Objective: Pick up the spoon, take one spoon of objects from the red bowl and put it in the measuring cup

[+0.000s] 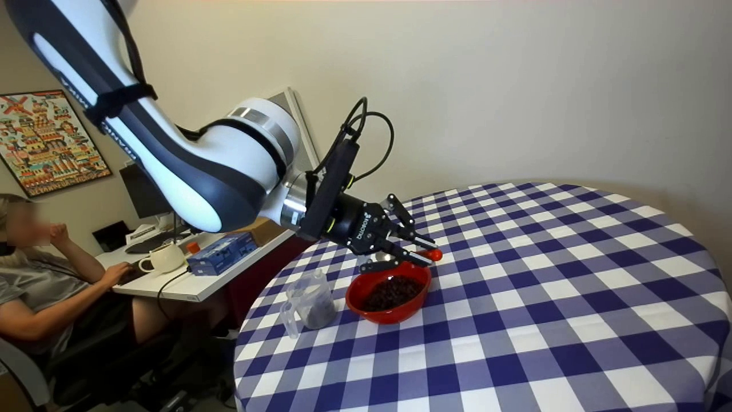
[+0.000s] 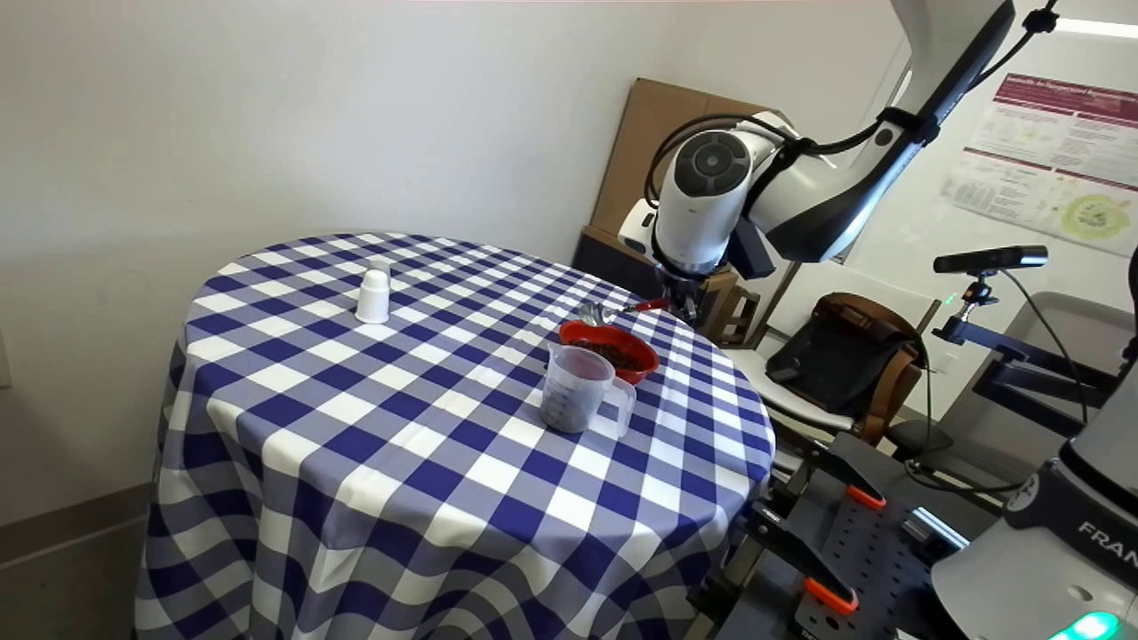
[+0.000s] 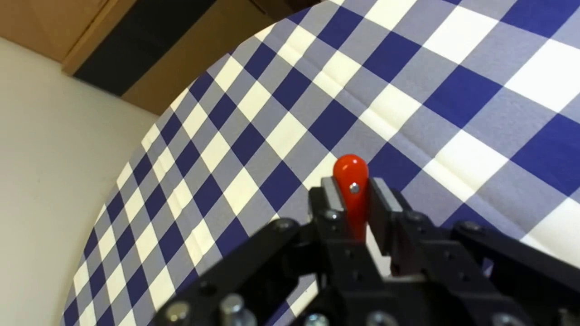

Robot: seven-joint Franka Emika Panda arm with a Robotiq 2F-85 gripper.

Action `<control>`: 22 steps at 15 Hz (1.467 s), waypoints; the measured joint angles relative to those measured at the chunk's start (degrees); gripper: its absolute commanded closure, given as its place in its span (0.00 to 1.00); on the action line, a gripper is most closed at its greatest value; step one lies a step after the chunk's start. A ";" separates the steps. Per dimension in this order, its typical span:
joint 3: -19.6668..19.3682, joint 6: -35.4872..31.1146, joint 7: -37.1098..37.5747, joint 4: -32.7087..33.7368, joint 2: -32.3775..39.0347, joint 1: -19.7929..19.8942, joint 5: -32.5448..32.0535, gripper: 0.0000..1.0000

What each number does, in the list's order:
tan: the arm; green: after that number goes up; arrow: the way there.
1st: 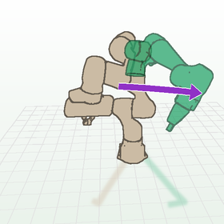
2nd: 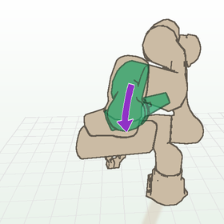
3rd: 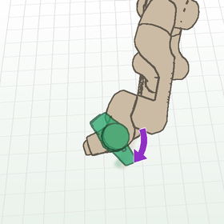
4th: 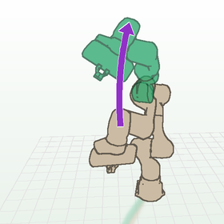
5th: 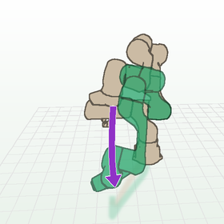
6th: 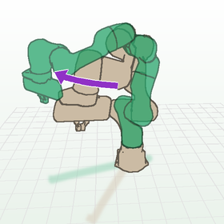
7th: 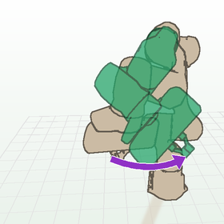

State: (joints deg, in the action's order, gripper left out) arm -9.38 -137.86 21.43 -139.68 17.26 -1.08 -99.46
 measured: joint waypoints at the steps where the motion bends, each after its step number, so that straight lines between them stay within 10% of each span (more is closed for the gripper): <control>1: 0.77 1.26 0.30 -0.48 0.00 0.67 -1.39 0.95; 22: 8.37 19.01 14.66 -6.23 1.78 5.19 -34.05 0.95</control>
State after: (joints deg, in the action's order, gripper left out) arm -1.01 -118.84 36.09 -145.91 19.04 4.11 -133.51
